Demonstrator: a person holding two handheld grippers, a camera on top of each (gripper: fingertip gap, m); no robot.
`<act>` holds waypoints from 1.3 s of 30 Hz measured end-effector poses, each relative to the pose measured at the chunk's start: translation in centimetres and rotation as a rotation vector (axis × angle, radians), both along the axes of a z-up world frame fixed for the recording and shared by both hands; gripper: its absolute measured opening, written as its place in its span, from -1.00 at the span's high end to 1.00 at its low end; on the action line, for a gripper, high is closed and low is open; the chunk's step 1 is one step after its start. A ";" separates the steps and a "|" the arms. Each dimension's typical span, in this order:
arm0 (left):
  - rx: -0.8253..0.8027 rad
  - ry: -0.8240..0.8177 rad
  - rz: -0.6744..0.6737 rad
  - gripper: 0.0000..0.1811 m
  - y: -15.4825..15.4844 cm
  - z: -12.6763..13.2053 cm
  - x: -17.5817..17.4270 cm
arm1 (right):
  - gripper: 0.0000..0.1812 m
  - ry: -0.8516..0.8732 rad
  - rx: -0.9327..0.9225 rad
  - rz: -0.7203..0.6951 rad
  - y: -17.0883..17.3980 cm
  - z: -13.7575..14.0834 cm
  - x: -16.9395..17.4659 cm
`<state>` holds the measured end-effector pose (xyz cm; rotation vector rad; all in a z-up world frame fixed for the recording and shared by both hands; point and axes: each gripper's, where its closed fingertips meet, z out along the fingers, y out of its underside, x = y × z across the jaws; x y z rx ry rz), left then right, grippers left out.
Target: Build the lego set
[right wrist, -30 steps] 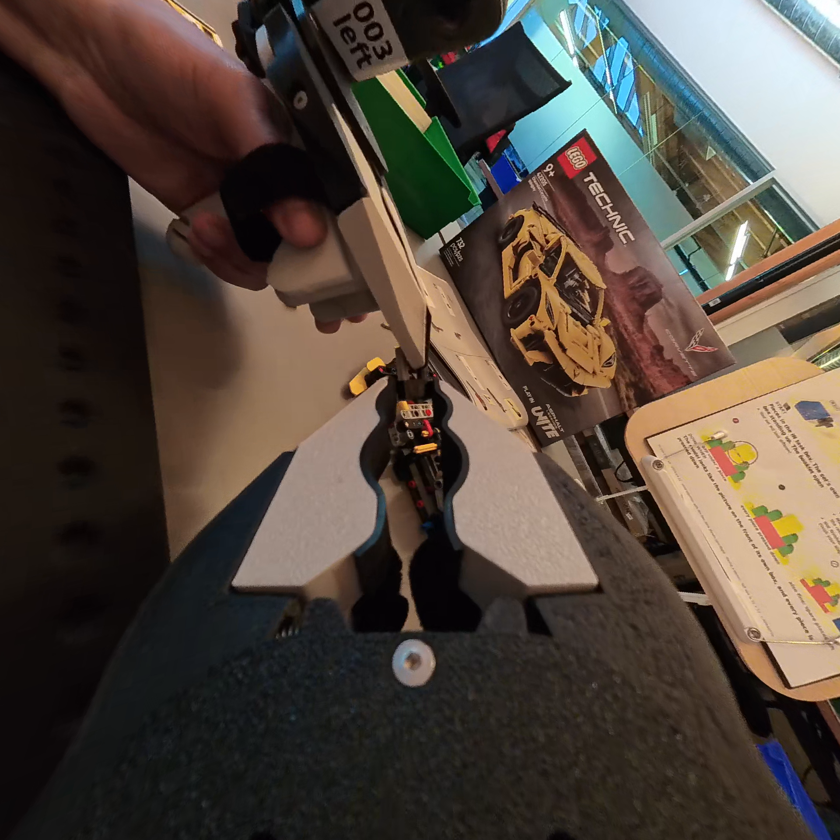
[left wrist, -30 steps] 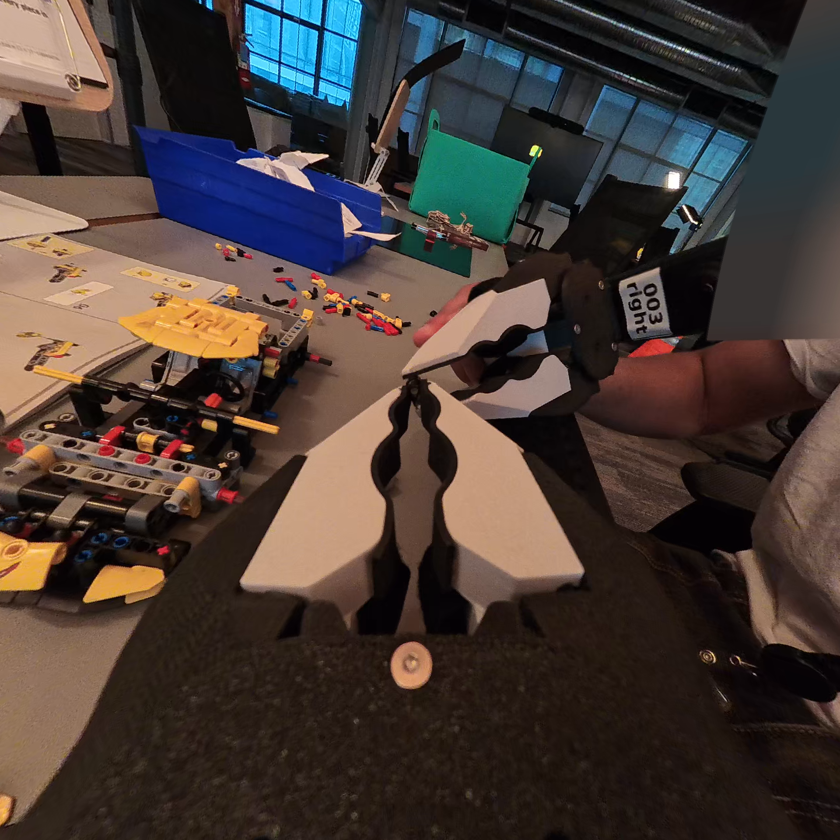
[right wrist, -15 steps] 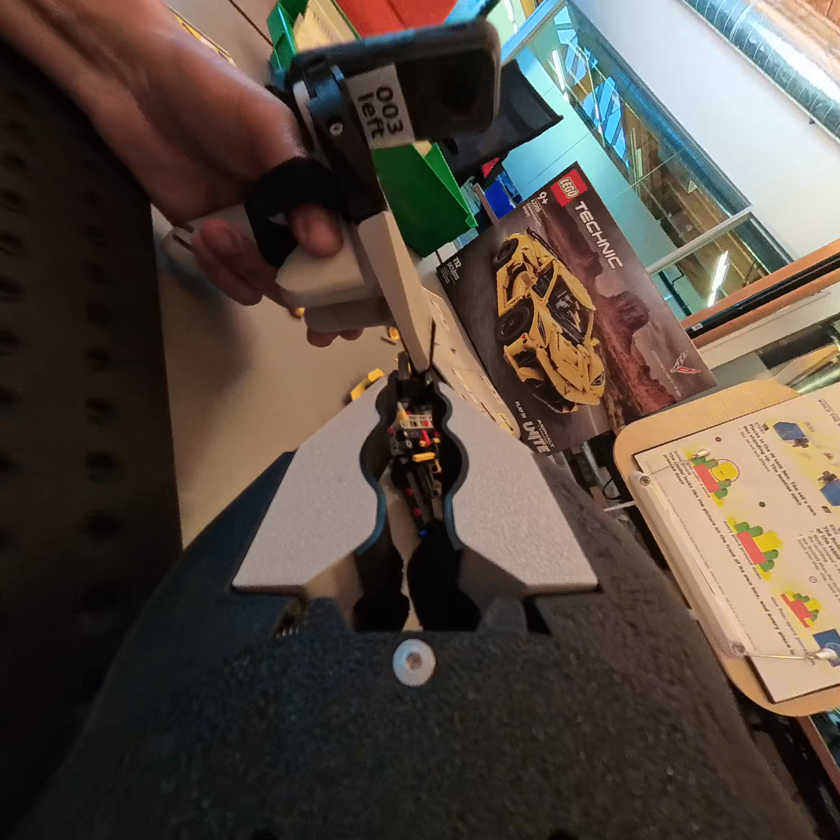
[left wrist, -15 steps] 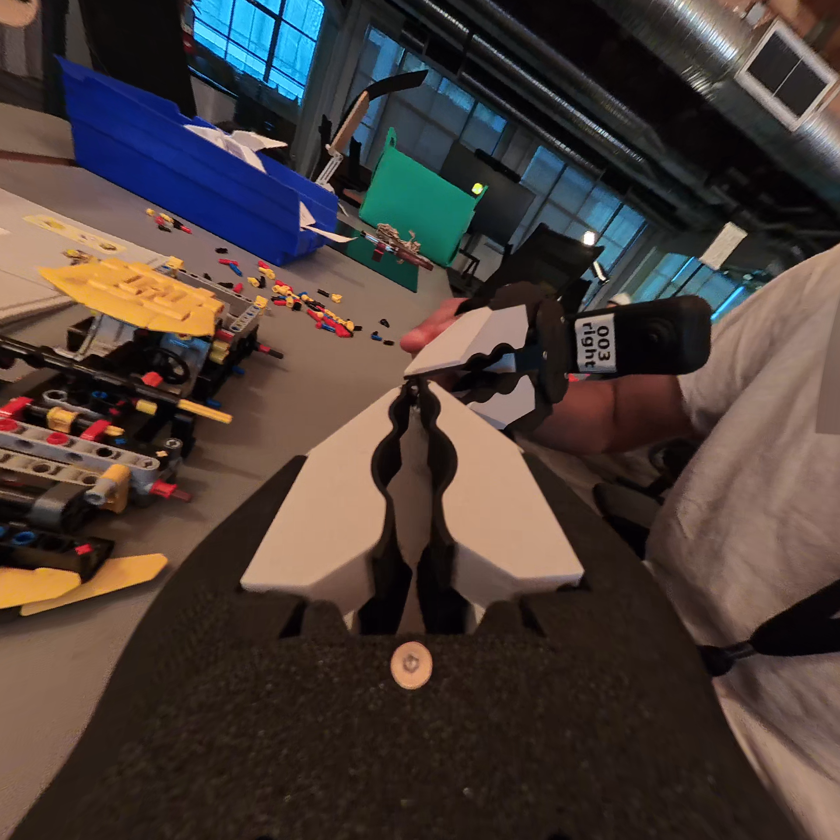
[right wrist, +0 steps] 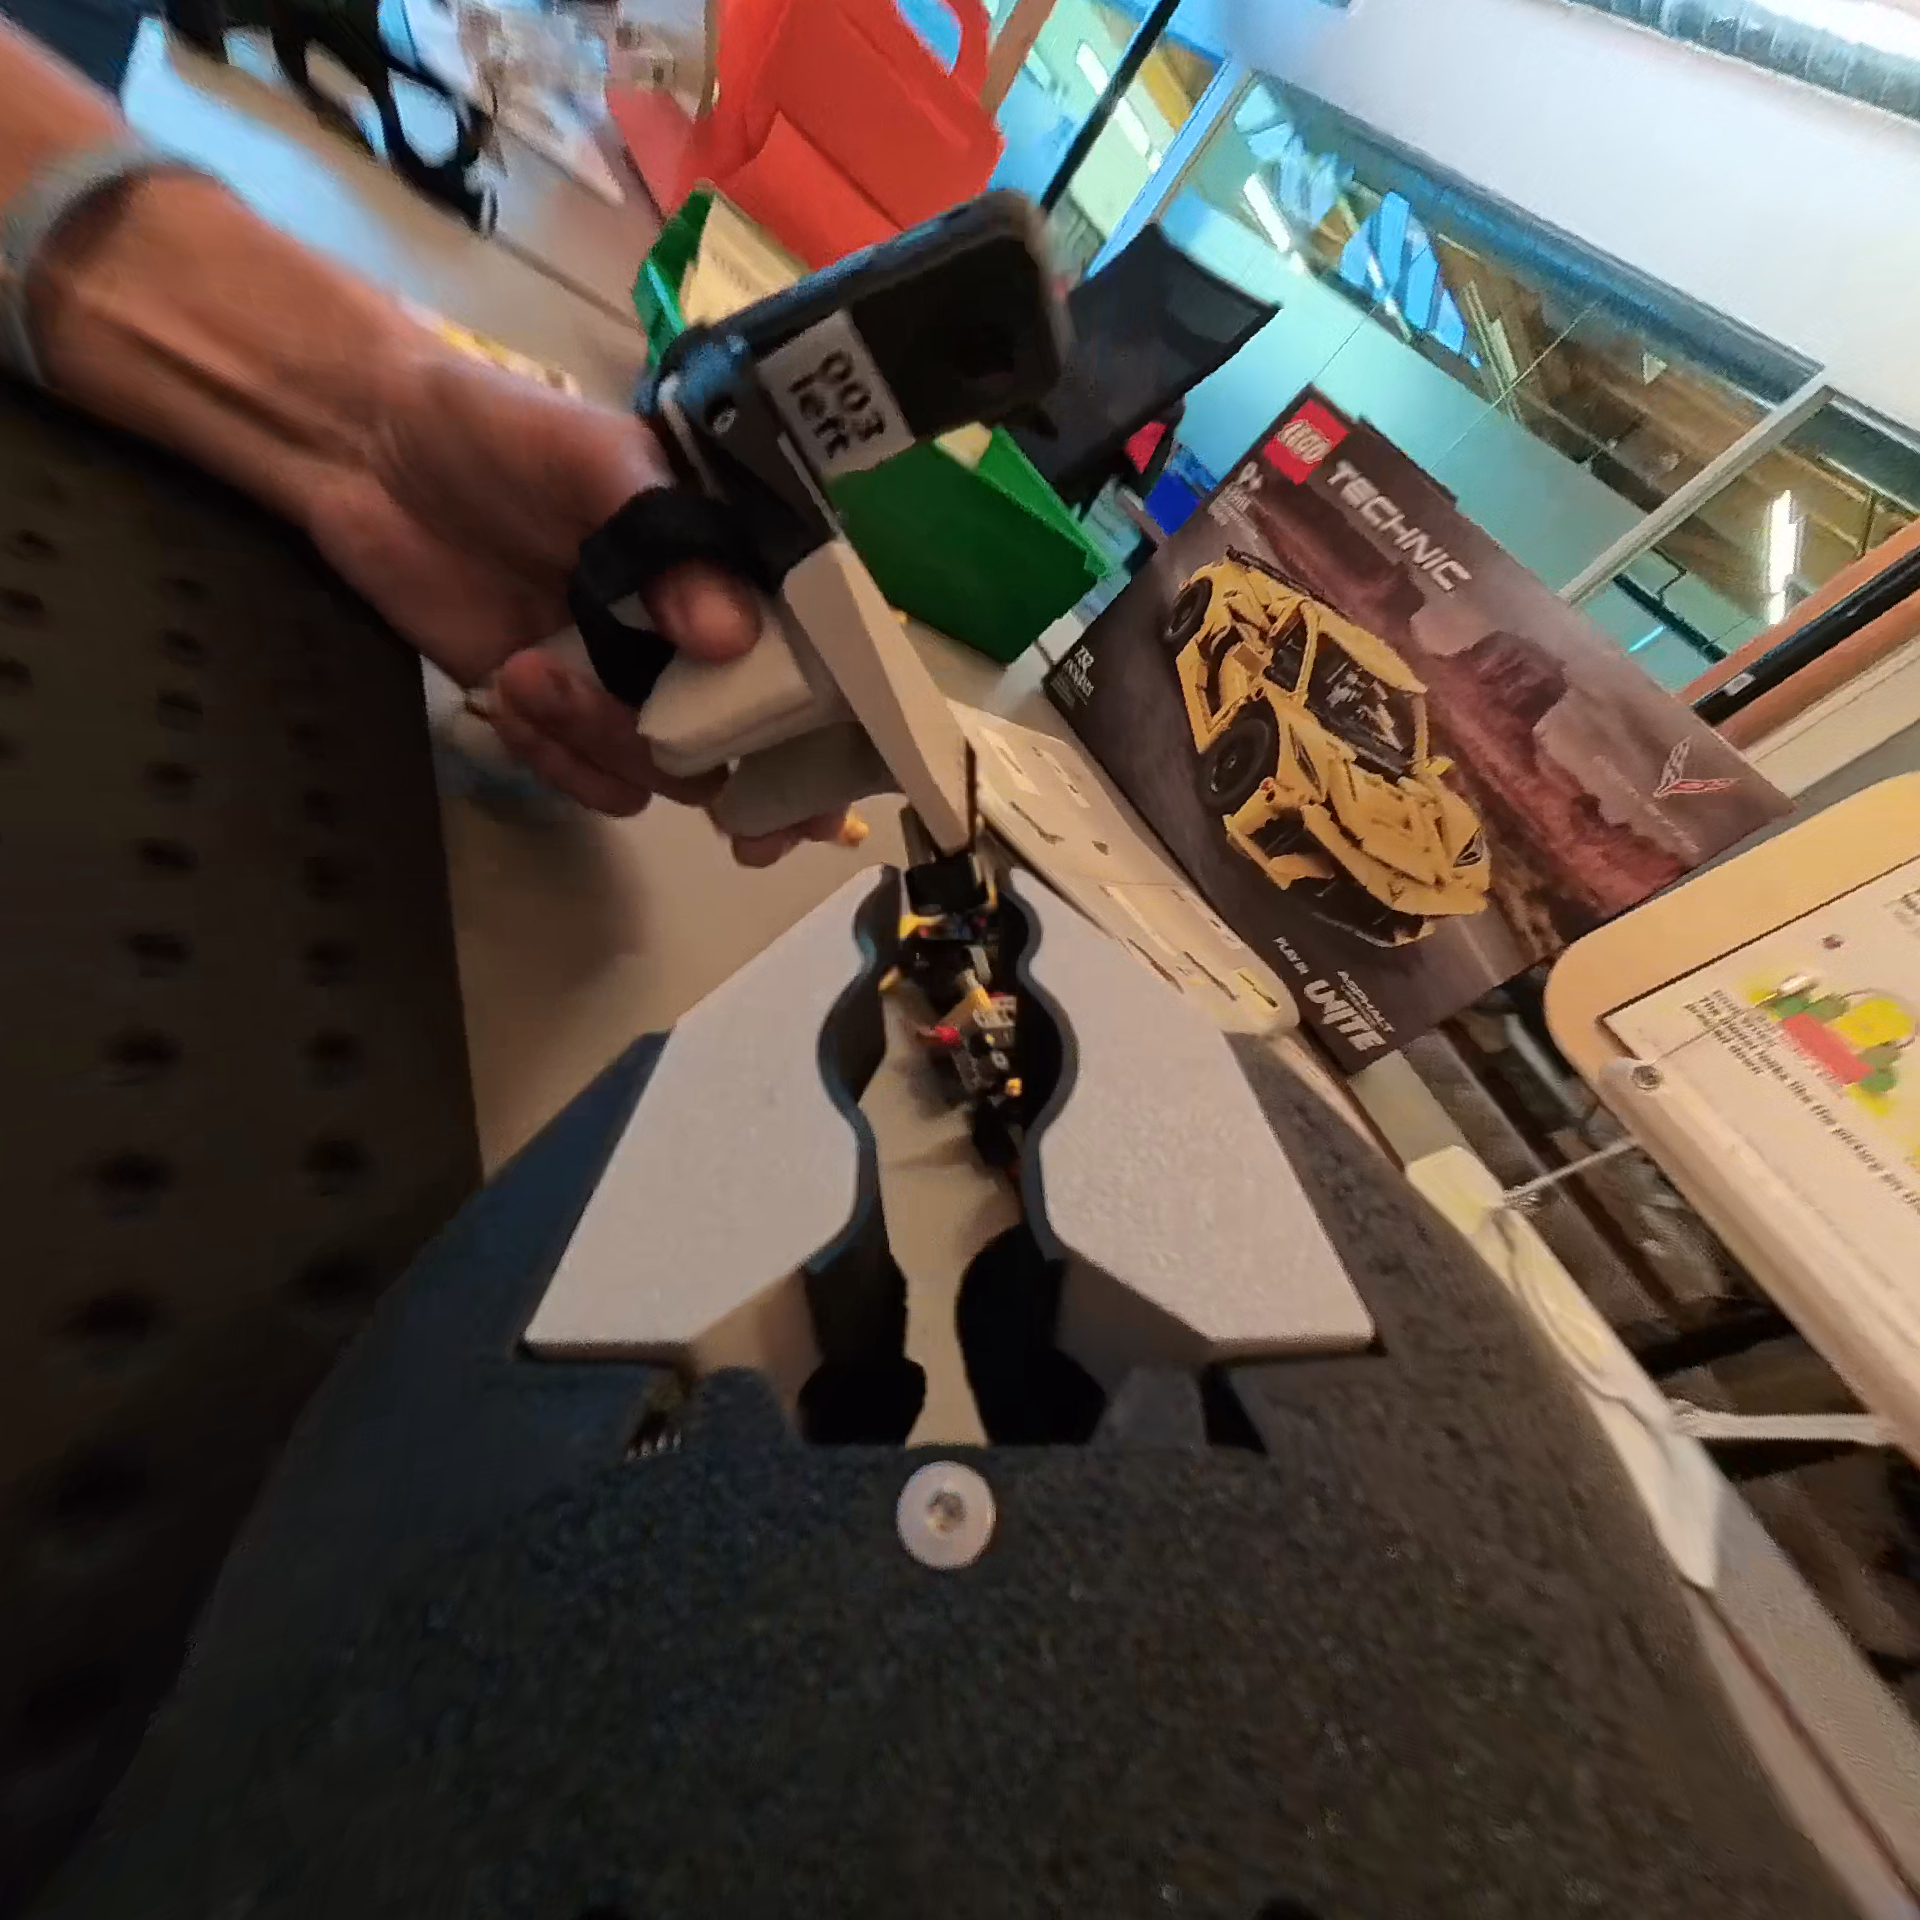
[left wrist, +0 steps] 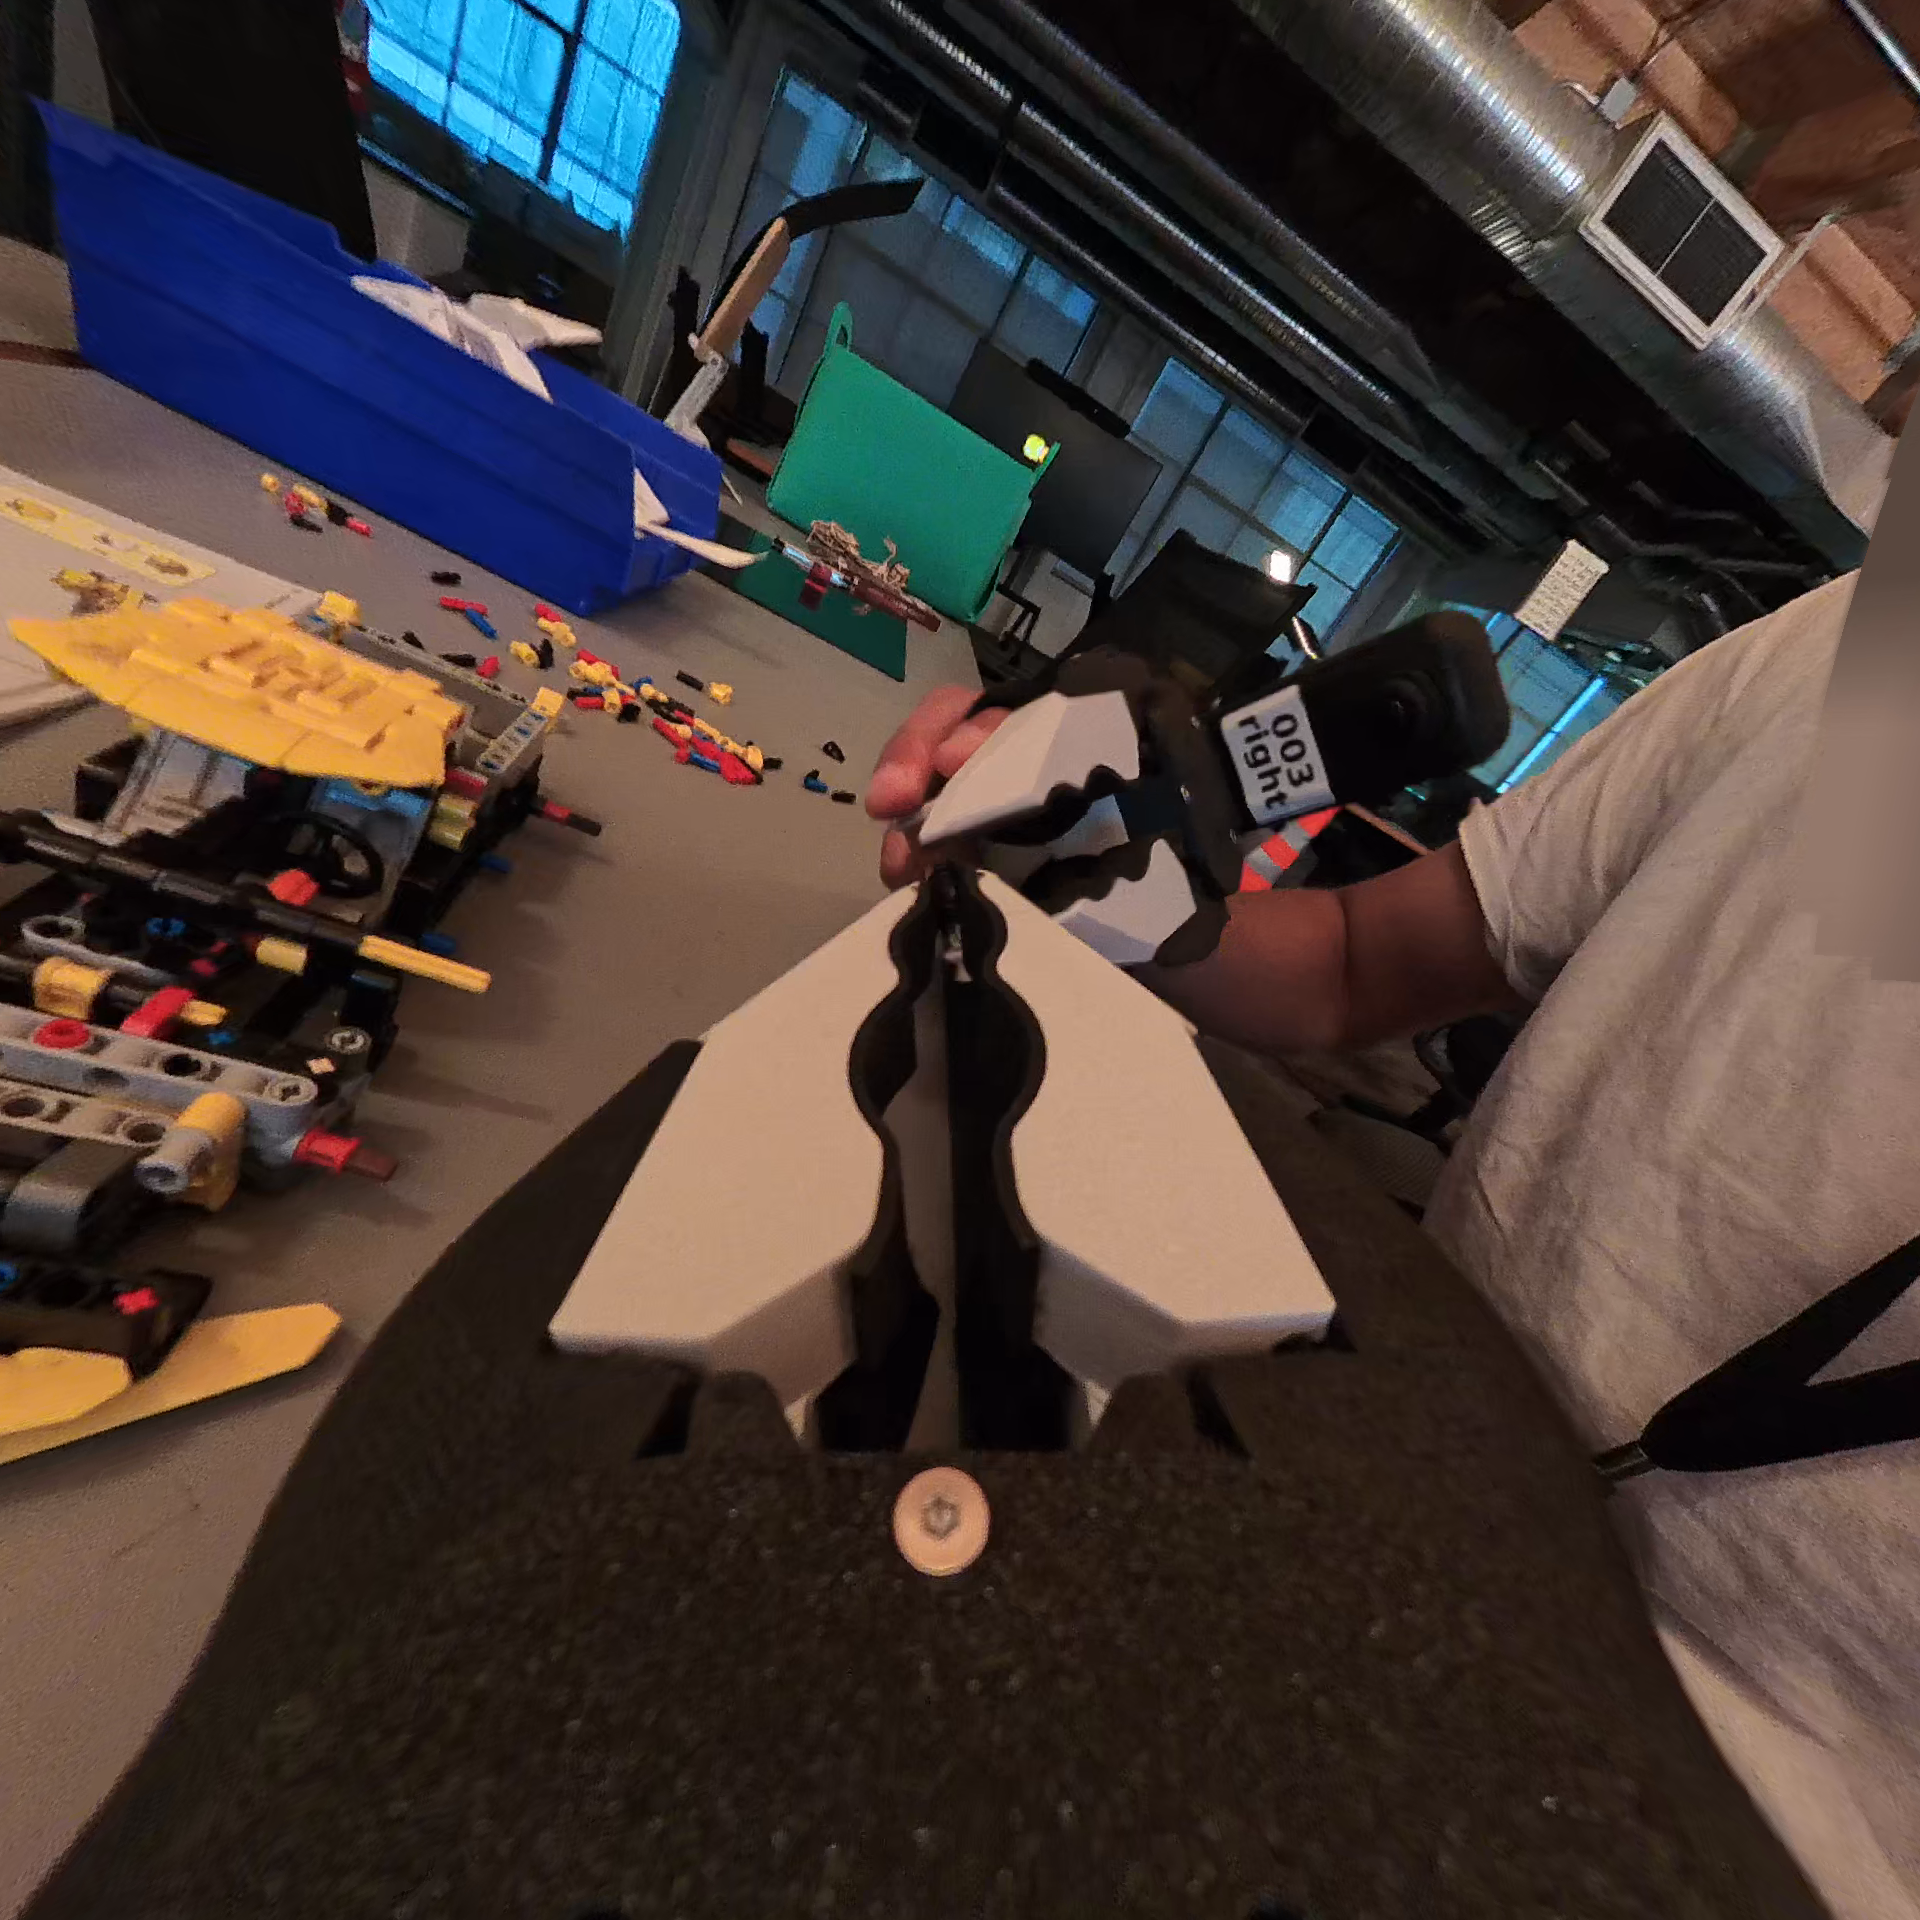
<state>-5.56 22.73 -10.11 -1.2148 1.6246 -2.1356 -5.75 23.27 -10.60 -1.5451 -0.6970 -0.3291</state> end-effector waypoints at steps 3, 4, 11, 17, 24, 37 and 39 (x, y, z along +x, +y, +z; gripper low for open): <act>-0.001 -0.103 0.028 0.95 0.5 1.5 -0.5 | 0.77 0.270 -0.009 0.061 -0.5 1.5 0.8; 0.013 -0.137 0.031 0.95 0.4 1.8 -0.8 | 0.75 0.411 -0.052 0.103 -0.5 1.8 1.0; 0.126 -0.307 0.010 0.95 -1.6 2.8 -1.7 | 0.89 0.830 -0.301 0.442 -1.5 2.4 -1.6; 0.179 -0.284 -0.003 0.95 -2.1 2.1 -1.6 | 0.93 0.813 -0.346 0.454 -1.8 1.6 -1.7; 0.170 -0.234 -0.020 0.95 -2.2 1.7 -1.6 | 0.93 0.806 -0.367 0.458 -1.9 1.3 -1.6; 0.187 -0.215 -0.025 0.96 -2.2 1.4 -1.6 | 0.92 0.803 -0.388 0.459 -2.1 1.0 -1.5; 0.181 -0.218 -0.030 0.96 -2.3 1.4 -1.7 | 0.92 0.804 -0.392 0.466 -2.2 1.0 -1.6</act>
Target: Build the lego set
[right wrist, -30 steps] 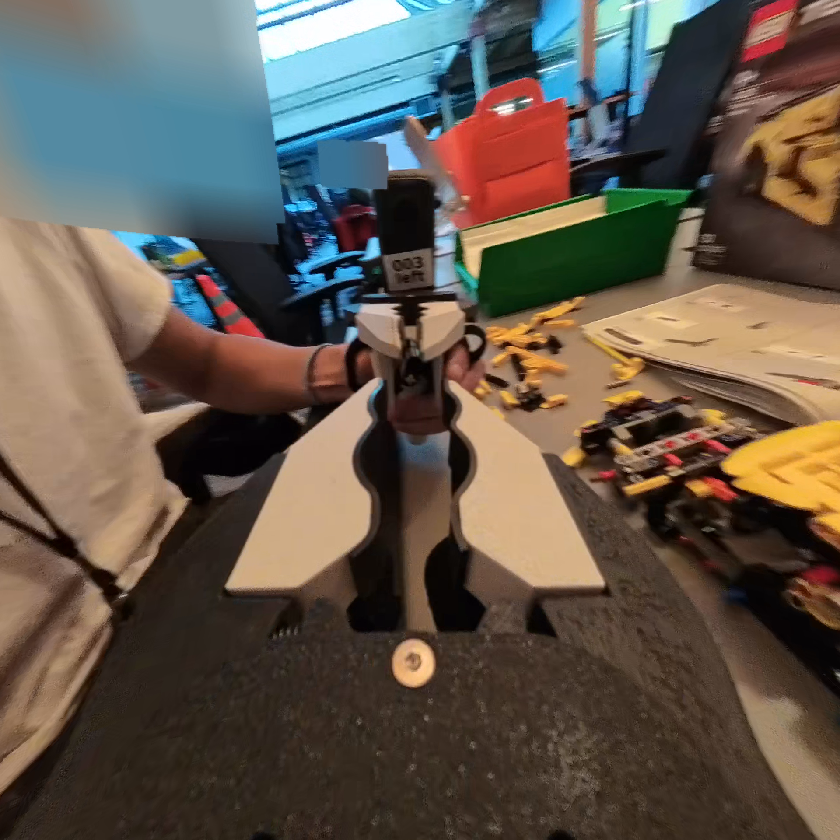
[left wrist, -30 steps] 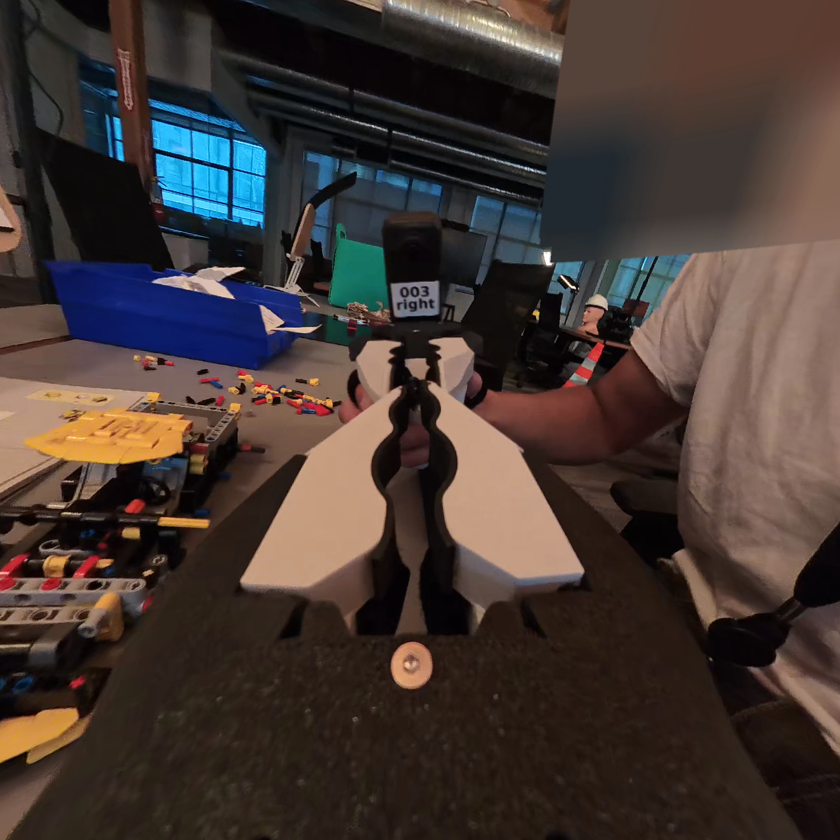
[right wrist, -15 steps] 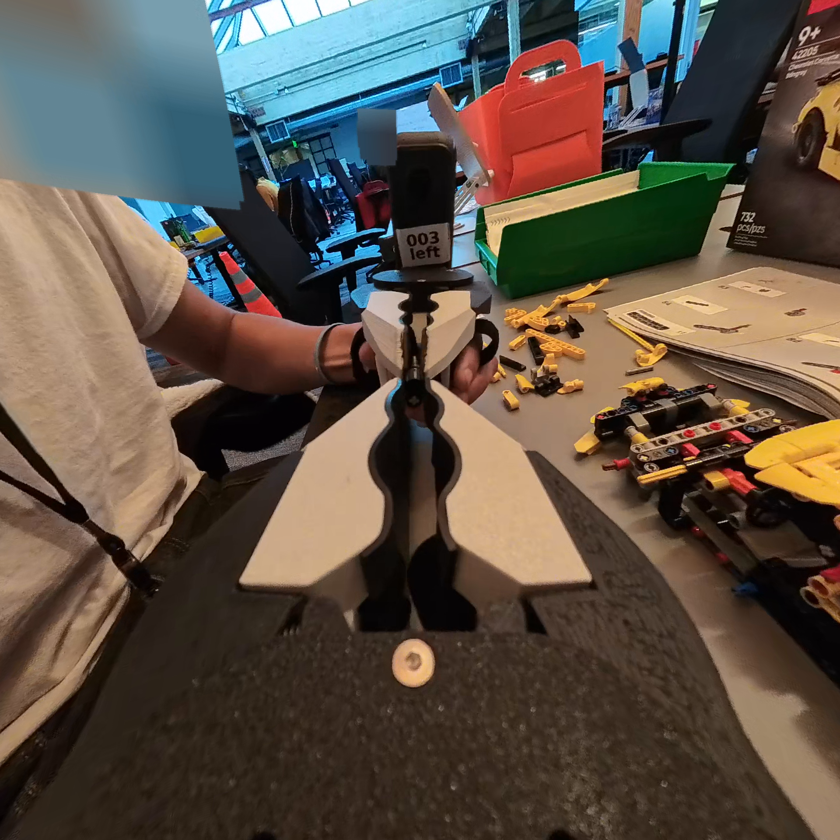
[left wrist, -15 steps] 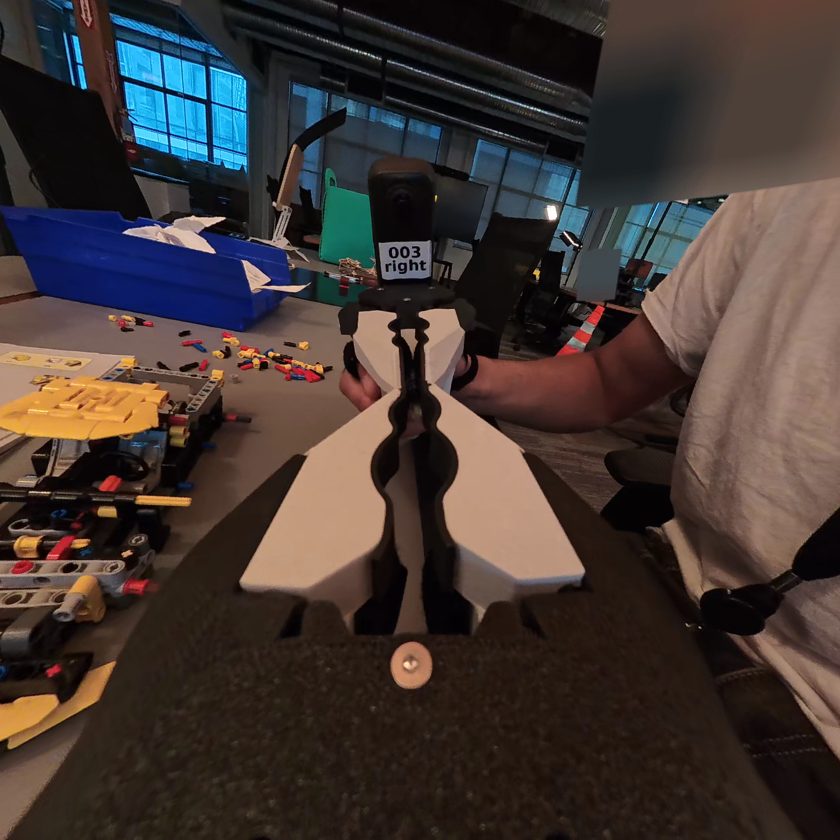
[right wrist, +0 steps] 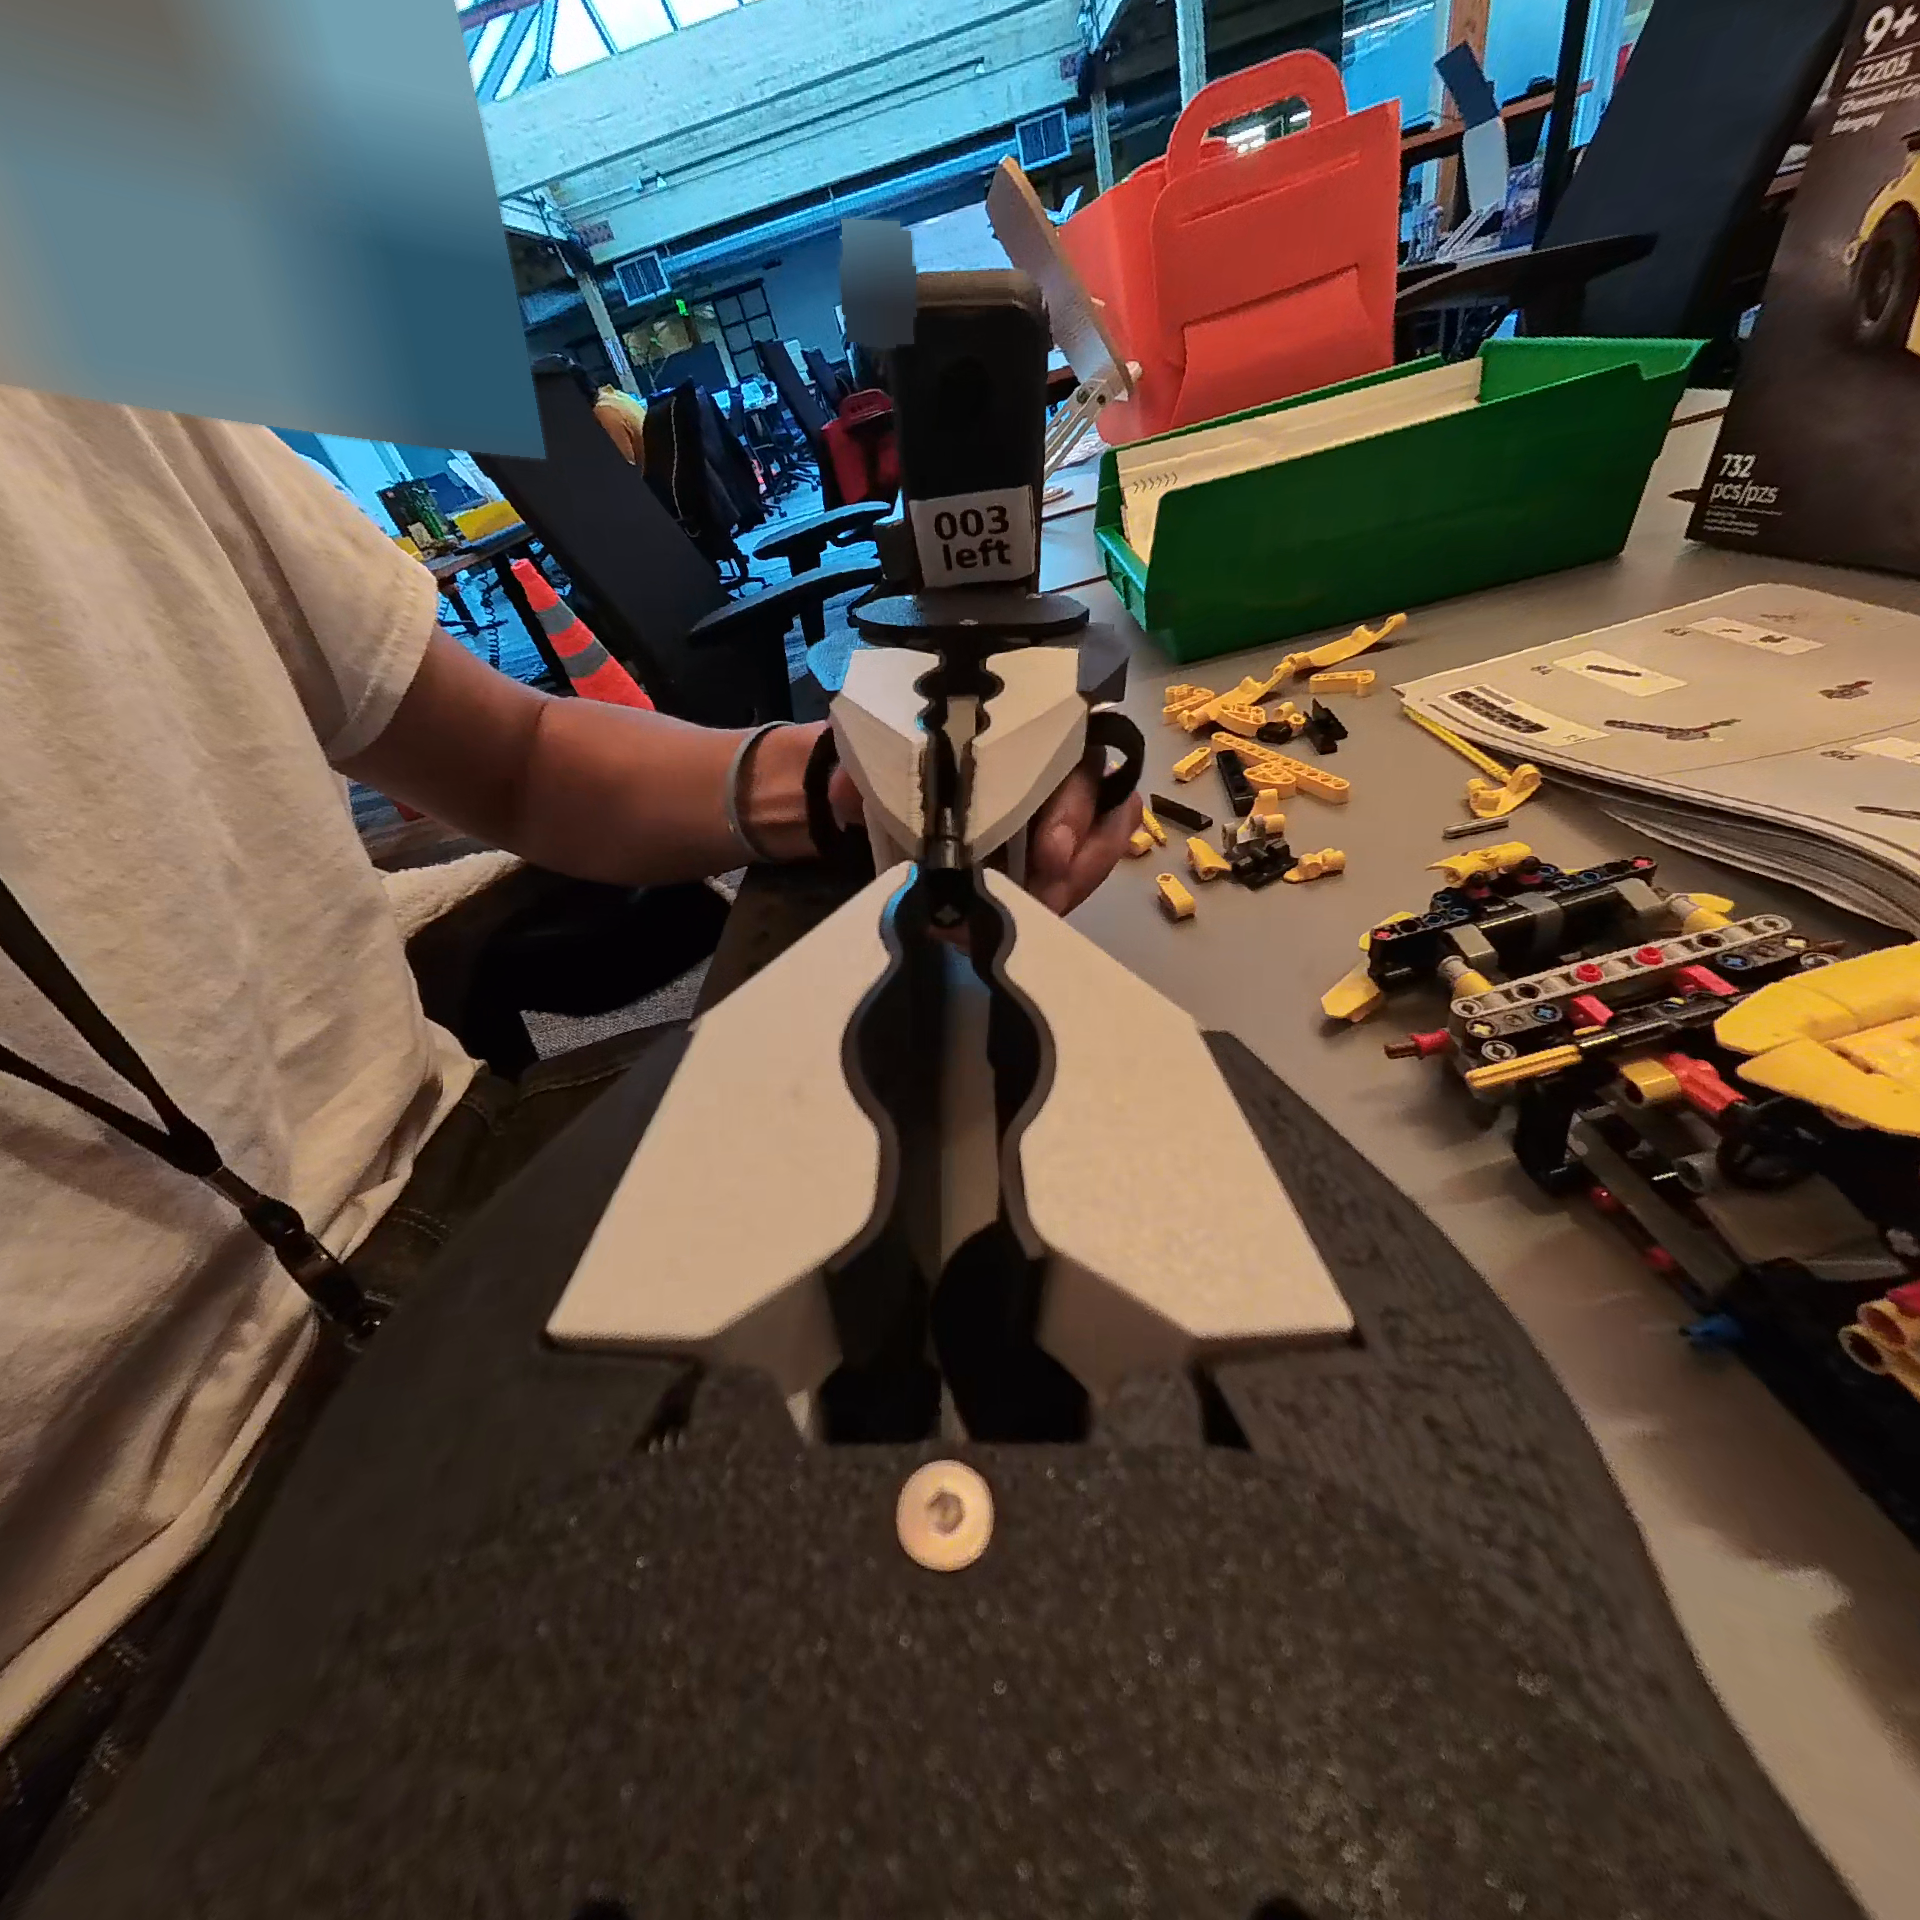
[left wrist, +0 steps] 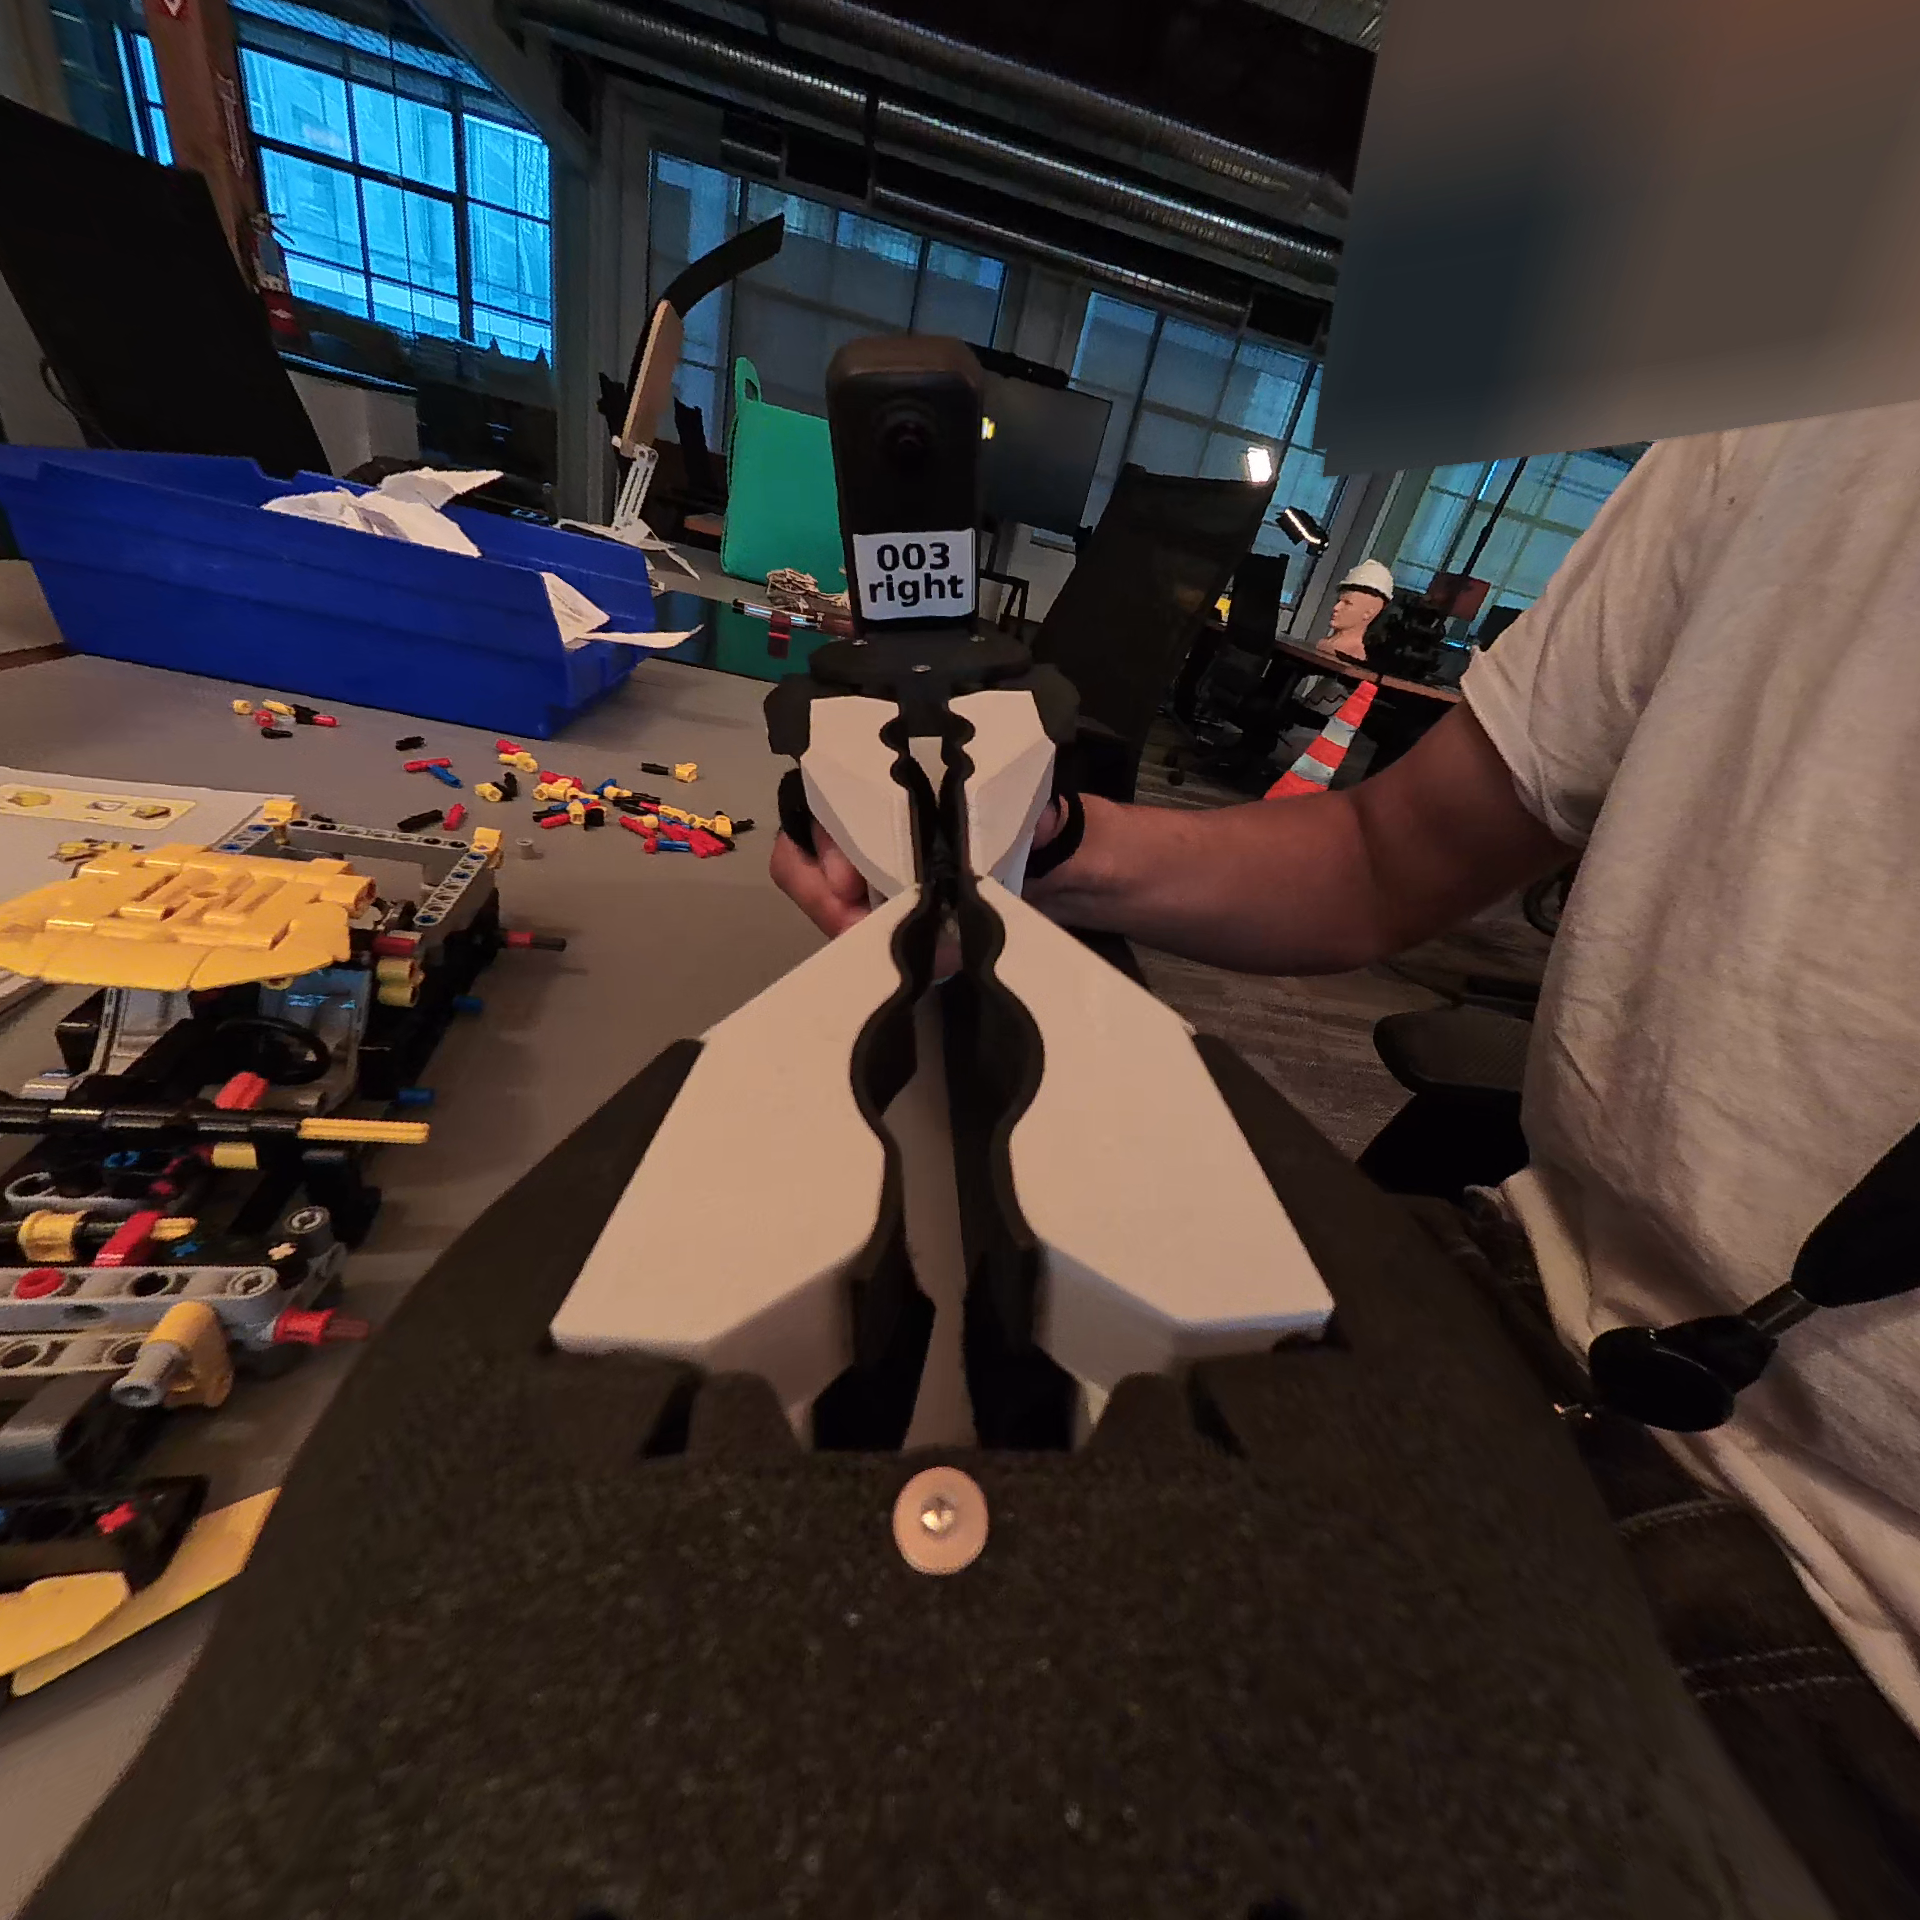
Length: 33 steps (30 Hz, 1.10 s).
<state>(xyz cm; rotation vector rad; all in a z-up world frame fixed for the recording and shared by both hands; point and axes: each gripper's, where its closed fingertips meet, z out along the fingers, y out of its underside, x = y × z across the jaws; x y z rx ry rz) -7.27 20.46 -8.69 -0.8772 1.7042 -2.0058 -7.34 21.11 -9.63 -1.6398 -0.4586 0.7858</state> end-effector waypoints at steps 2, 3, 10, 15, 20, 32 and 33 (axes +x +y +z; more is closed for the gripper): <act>0.021 -0.014 0.008 0.97 0.0 -0.1 0.0 | 0.92 0.000 -0.004 0.001 0.0 0.0 0.0; 0.028 -0.004 0.006 0.97 -0.1 -0.2 -0.1 | 0.92 0.000 -0.012 0.007 0.0 -0.2 -0.1; 0.029 0.044 -0.031 0.97 -0.4 -0.8 -0.3 | 0.93 -0.013 -0.023 0.019 -0.3 -0.6 -0.3; 0.017 0.065 -0.081 0.98 -0.9 -1.0 -0.7 | 0.92 -0.011 -0.024 0.052 -0.7 -0.7 -0.8; 0.010 0.081 -0.100 0.97 -1.1 -1.2 -0.7 | 0.92 -0.011 -0.029 0.062 -0.8 -0.7 -0.8; -0.052 -0.012 0.064 0.88 1.7 0.9 0.5 | 0.93 0.143 -0.117 0.022 0.5 -0.5 1.3; -0.083 -0.025 0.102 0.88 2.7 1.3 0.5 | 0.93 0.186 -0.139 0.026 0.5 -0.5 1.8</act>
